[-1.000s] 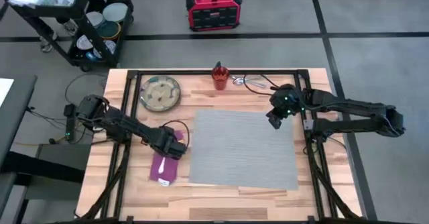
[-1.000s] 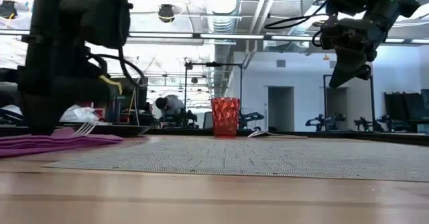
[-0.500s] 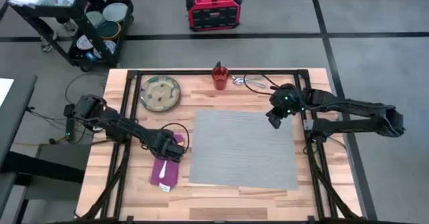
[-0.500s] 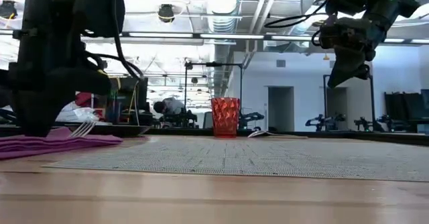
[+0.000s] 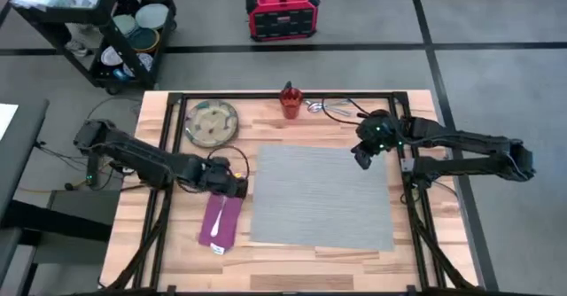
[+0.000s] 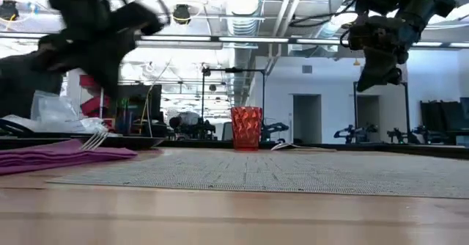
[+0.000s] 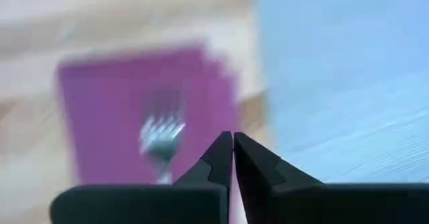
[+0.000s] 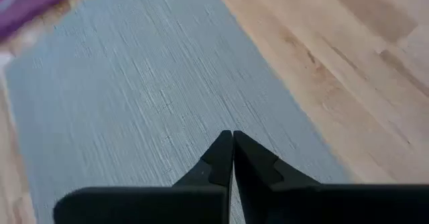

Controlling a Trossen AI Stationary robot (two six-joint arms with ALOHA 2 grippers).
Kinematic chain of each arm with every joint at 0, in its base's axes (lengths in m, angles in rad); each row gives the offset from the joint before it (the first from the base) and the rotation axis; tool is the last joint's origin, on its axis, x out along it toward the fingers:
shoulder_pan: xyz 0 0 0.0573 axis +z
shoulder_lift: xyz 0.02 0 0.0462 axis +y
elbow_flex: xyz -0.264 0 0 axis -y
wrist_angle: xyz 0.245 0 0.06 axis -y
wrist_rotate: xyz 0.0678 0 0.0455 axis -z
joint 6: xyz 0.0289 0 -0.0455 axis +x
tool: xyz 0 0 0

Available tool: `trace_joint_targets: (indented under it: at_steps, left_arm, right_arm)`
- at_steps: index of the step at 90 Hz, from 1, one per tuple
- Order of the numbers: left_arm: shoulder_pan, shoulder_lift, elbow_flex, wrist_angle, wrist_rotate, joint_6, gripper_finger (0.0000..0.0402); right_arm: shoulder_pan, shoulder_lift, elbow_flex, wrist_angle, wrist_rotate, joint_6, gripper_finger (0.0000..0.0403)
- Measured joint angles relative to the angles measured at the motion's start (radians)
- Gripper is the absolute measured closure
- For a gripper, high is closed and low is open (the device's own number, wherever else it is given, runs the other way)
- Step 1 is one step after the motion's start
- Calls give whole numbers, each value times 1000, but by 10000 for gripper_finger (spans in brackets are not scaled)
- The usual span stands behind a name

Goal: Set table place
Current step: Put the spoon on top of the table mat

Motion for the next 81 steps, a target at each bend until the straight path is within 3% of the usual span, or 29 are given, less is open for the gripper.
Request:
trace_joint_targets:
  at_steps: [9, 25, 37, 45, 51, 60, 66, 81]
  left_arm:
    - [67, -12, 4, 96, -113, 64, 401]
    - [243, 14, 0, 110, -149, 169, 401]
    - [387, 31, -33, 24, -234, -41, 401]
    - [483, 31, -68, 66, -260, -109, 401]
    - [565, 30, -99, 203, -182, 64, 401]
    - [678, 42, -126, 548, 119, 464, 401]
    - [726, 61, -127, 716, 277, 646, 401]
    - [804, 83, -106, 885, 284, 782, 401]
  right_arm:
    - [0, 0, 37, 10, 0, -1, 403]
    - [0, 0, 63, 82, 0, -1, 403]
    - [-2, 4, 63, 90, 0, -1, 403]
    - [-28, 11, 63, 87, 1, -4, 403]
    - [-66, 31, 64, 111, 6, -1, 403]
    - [-146, 95, 64, 184, -22, 42, 403]
    - [-202, 163, 78, 212, -74, 60, 403]
    - [-293, 402, 220, 122, -129, 3, 403]
